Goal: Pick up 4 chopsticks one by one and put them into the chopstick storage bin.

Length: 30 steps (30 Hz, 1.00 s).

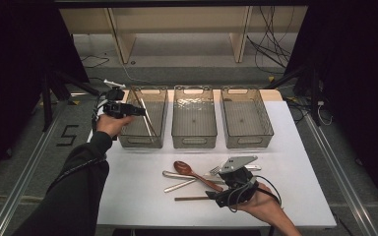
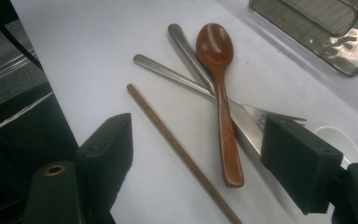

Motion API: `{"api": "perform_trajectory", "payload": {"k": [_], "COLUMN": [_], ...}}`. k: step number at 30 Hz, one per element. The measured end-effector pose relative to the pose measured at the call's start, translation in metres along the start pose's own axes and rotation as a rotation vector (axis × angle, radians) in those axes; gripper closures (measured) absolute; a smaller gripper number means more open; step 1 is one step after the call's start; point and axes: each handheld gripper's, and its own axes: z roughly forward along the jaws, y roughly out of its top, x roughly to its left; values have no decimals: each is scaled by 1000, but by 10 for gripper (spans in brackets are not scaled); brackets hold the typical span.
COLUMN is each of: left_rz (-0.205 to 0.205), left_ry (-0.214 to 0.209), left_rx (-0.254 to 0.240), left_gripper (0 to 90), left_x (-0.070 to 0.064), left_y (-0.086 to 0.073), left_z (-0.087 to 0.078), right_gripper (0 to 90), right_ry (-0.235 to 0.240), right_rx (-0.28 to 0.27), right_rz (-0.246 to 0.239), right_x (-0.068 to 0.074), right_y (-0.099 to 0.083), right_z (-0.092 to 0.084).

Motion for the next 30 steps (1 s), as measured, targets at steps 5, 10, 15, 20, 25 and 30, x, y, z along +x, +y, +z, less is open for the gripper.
{"api": "perform_trajectory", "payload": {"k": [5,10,15,20,25,30], "left_rz": [-4,14,52,92,124,177], "left_ry": [8,-33,-78,-106,-144,-193], "left_rx": [-14,-35,-84,-117,-154,-185], "left_gripper": [535,460,388,330,291,244], "left_x": [-2,-7,-21,-32,-41,-55], "left_y": [-1,-4,-11,-19,-30,-50], "left_z": [0,-5,-14,-29,-44,-52], "right_gripper": [263,263,263,263,263,263], "right_ry": [0,-1,-5,-8,-10,-29], "right_rx": [0,2,1,-1,-1,4], "right_rz": [-2,-4,2,3,7,13], "right_x": [0,-1,-2,-2,-4,-7], "right_y": [0,0,0,0,-1,-2], "right_z": [0,-1,-1,-2,-1,-2]}}
